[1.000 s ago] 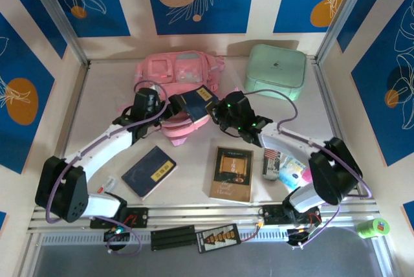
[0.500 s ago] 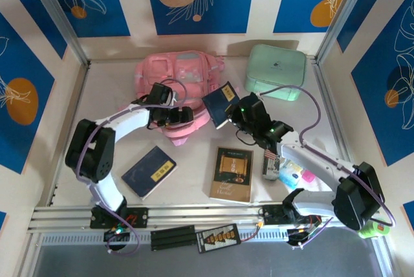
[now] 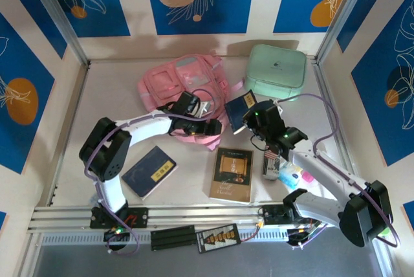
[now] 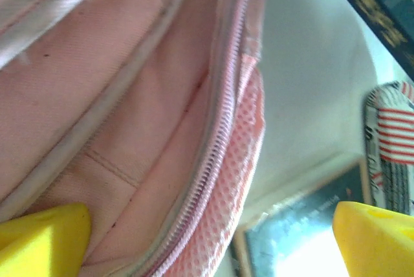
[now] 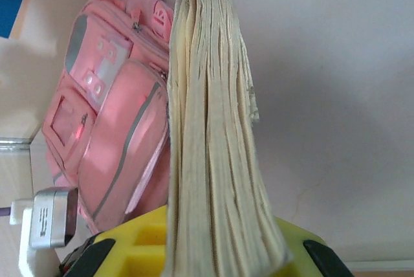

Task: Pack books, pencil case, and school supplies into a backpack

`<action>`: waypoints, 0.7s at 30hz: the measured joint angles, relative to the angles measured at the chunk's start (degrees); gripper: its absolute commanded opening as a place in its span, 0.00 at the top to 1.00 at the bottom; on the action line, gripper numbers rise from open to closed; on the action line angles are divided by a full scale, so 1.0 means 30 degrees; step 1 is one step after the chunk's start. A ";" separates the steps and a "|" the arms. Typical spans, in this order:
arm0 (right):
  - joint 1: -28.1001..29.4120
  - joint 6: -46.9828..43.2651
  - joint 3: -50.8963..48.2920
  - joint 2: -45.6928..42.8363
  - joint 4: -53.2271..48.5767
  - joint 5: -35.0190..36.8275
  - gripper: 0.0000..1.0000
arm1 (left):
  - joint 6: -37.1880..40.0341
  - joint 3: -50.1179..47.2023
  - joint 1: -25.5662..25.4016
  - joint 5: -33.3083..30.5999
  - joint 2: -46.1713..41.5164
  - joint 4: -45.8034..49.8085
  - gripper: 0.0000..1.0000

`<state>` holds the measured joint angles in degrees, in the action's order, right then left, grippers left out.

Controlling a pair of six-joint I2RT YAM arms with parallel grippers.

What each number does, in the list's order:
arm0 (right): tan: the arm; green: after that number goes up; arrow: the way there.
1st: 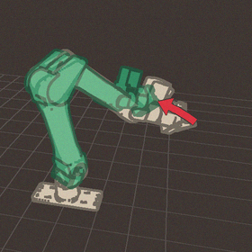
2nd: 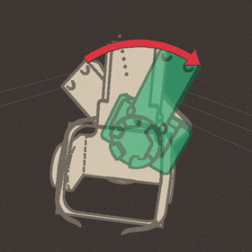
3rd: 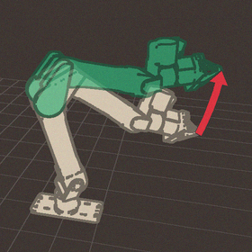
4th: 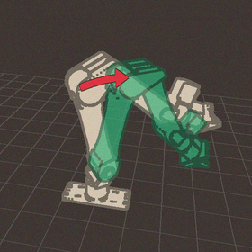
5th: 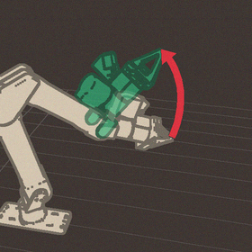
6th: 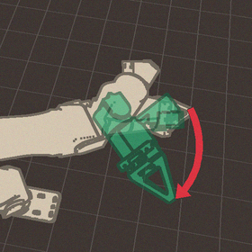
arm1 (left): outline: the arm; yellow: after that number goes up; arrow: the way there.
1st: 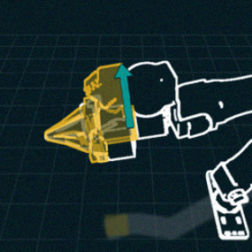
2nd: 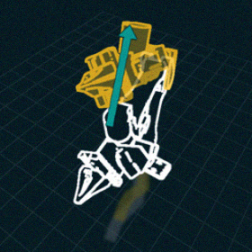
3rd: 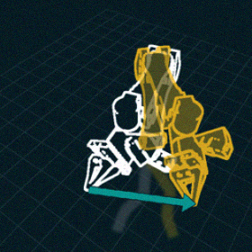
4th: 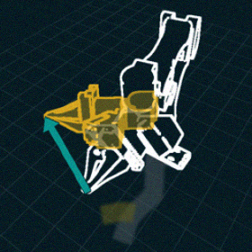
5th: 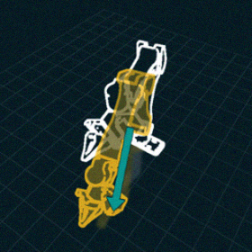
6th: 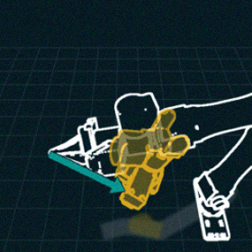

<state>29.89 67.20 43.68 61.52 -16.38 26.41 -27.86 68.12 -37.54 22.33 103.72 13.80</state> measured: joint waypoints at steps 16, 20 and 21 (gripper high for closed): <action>-0.1763 -0.0321 -0.1078 -0.2011 -0.1035 -0.0452 0.99 | 0.8502 0.6710 -0.0015 -0.6025 0.0634 0.7082 0.01; -0.1800 -0.0240 -0.1115 -0.2113 -0.1217 -0.0554 0.99 | 1.0382 0.7439 -0.0102 -0.7927 0.2295 0.7570 0.10; -0.1858 -0.0226 -0.1115 -0.2135 -0.1239 -0.0648 0.99 | 1.0972 0.7708 -0.0226 -0.8568 0.2776 0.7774 0.12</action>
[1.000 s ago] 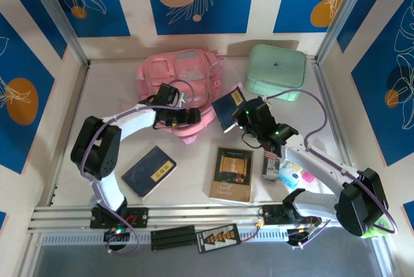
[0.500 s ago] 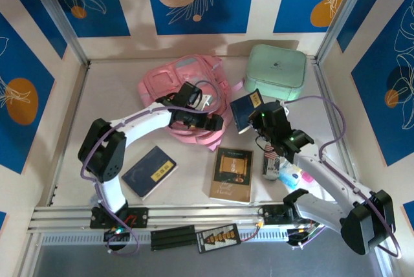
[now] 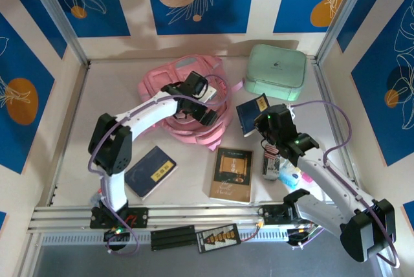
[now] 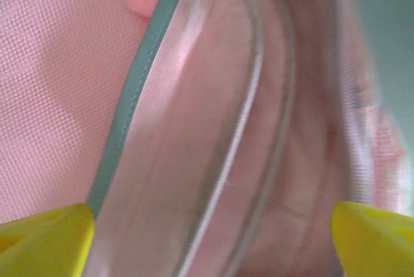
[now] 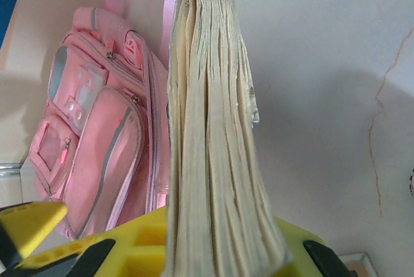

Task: Pack books, pencil case, and school supplies into a backpack

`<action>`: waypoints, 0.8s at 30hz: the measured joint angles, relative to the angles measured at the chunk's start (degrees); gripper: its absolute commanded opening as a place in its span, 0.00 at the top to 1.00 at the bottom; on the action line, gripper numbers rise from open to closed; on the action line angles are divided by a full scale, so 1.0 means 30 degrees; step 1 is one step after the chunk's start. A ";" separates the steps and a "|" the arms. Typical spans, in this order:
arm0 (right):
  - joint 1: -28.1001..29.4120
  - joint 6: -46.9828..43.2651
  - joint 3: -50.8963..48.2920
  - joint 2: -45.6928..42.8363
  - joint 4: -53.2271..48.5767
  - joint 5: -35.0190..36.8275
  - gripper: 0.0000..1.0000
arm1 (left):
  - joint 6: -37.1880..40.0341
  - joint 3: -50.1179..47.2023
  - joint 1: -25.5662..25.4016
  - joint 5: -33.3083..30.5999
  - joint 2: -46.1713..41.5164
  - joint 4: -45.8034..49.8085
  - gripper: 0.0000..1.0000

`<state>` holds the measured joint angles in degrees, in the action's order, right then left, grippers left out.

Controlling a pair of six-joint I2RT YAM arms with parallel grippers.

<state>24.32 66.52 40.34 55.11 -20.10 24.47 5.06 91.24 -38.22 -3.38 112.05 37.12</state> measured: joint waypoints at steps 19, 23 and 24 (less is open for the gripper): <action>-0.0787 0.0495 0.0000 -0.0051 -0.0335 -0.1384 0.98 | 0.2827 0.2856 -0.0561 -0.3745 0.3308 0.1457 0.67; -0.0925 0.0495 0.0000 -0.0087 -0.0357 -0.1537 0.98 | 0.2776 0.2856 -0.0576 -0.3381 0.3315 0.1501 0.81; -0.0962 0.0495 0.0000 -0.0109 -0.0393 -0.1559 0.98 | 0.2747 0.2856 -0.0568 -0.3242 0.3308 0.1494 0.83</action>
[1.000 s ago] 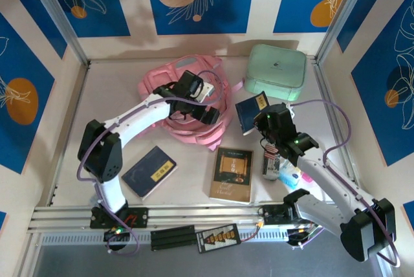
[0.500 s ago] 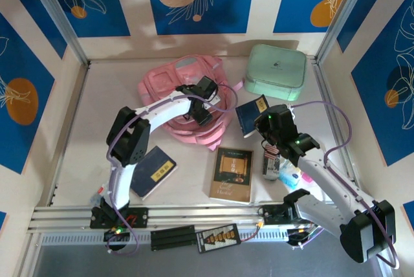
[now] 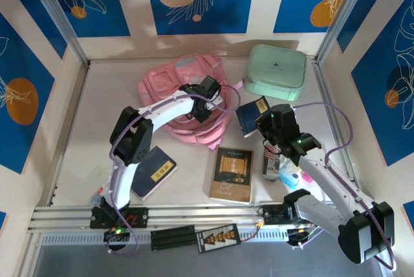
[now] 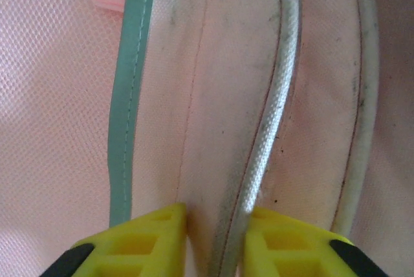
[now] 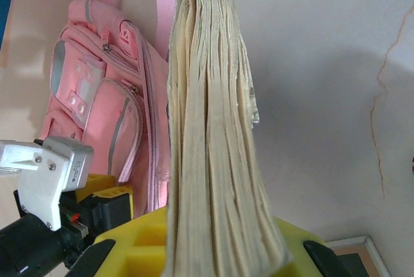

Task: Pack books, pencil case, and school supplies into a backpack

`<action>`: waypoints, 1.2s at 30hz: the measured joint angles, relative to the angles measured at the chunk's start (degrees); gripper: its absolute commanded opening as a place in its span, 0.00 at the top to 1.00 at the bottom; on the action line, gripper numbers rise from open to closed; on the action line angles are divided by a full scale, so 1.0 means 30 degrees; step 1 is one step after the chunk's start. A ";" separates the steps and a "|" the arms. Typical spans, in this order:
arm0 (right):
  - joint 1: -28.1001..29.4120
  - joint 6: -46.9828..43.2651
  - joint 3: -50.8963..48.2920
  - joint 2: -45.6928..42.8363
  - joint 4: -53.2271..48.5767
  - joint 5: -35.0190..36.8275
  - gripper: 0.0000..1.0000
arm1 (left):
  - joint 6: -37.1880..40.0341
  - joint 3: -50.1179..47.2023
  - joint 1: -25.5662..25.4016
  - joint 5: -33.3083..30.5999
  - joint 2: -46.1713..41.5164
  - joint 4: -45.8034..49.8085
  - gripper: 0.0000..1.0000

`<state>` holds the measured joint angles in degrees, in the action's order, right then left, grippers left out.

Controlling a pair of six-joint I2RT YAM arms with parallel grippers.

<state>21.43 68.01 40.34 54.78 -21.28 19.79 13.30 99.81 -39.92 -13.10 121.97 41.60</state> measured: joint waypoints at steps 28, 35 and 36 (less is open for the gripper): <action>-0.0903 -0.0517 -0.3599 -0.2688 0.1756 -0.2382 0.98 | -0.3927 -0.2980 0.0408 0.0634 -0.6972 -0.2732 1.00; -0.2732 0.0364 -0.2725 -0.3526 -0.0678 -0.2186 0.99 | -0.4350 -0.2973 0.0758 0.0619 -0.7198 -0.3038 1.00; -0.2907 0.0423 -0.2725 -0.3585 -0.0678 -0.2302 0.99 | -0.4379 -0.2973 0.0823 0.0627 -0.7257 -0.3111 1.00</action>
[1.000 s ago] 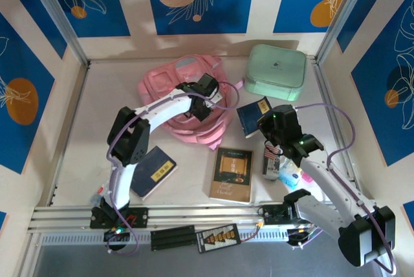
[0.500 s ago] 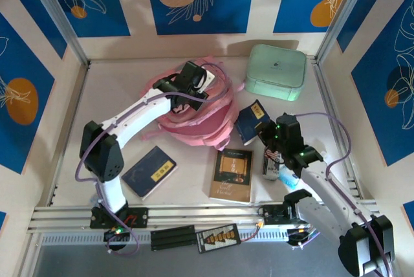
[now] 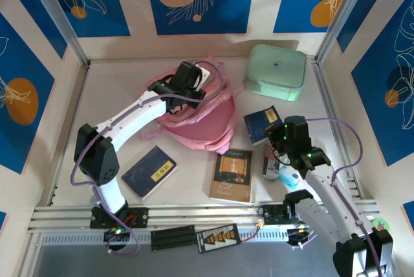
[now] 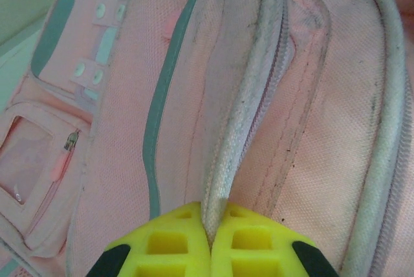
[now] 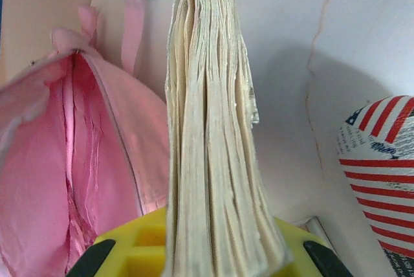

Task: Pack books, pencil case, and school supplies into a backpack

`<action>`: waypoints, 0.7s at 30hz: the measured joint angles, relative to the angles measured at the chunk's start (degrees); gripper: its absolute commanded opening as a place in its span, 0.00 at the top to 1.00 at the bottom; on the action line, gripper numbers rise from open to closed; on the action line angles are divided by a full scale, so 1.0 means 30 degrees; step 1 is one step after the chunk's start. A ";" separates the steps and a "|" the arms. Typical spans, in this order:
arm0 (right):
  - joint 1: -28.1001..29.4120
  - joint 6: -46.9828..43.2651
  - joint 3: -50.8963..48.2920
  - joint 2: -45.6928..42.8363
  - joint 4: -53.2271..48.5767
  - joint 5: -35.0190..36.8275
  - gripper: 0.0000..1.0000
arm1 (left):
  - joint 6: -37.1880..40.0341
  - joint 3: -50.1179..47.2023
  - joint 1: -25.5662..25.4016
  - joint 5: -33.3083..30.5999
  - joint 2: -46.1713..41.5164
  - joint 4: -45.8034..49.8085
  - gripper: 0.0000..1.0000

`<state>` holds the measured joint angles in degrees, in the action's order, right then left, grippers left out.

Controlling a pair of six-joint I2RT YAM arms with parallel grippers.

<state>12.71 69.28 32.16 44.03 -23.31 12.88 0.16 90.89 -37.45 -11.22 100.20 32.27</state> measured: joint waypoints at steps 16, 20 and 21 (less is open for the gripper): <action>0.2135 -0.0131 0.0306 0.3206 0.6120 -0.4379 0.99 | -0.0962 0.0991 0.0831 0.1326 -0.0131 -0.0015 1.00; 0.3461 -0.0073 0.1122 0.6156 0.7745 -0.4692 0.99 | -0.1399 0.1399 0.1326 0.2623 -0.0131 0.0117 1.00; 0.3789 -0.0080 0.1574 0.7009 0.8109 -0.4779 0.99 | -0.1472 0.1501 0.1464 0.2922 -0.0124 0.0160 1.00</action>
<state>24.08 69.04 36.88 65.06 1.02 -1.45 -4.25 95.39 -33.06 -2.46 99.83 32.75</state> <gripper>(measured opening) 0.124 0.048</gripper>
